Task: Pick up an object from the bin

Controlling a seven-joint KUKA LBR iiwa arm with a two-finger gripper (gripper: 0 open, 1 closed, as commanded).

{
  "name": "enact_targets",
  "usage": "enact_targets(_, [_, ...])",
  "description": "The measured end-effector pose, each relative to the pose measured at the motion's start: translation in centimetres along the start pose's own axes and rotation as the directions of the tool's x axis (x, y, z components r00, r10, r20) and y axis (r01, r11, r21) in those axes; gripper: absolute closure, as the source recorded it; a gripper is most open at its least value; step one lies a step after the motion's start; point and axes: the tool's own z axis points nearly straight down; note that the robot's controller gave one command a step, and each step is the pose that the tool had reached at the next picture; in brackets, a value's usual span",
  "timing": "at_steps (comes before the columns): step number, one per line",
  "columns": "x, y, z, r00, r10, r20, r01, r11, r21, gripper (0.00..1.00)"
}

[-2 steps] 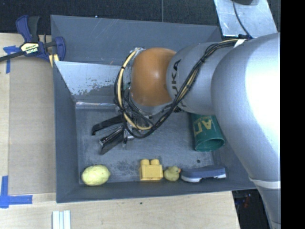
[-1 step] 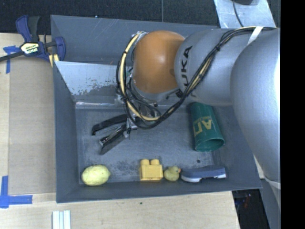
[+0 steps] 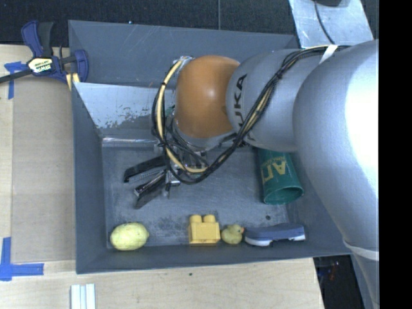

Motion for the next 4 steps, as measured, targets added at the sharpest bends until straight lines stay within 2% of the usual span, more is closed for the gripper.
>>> enact_targets(1, [-0.87,0.49,2.92,0.999,-0.033,0.018,0.033,0.999,0.0,0.0])
enact_targets(2, [-0.29,0.97,2.69,1.0,0.004,0.012,-0.004,1.0,-0.001,1.0])
enact_targets(4, [-0.2,0.94,2.17,1.0,0.004,0.013,-0.004,1.0,-0.001,1.0])
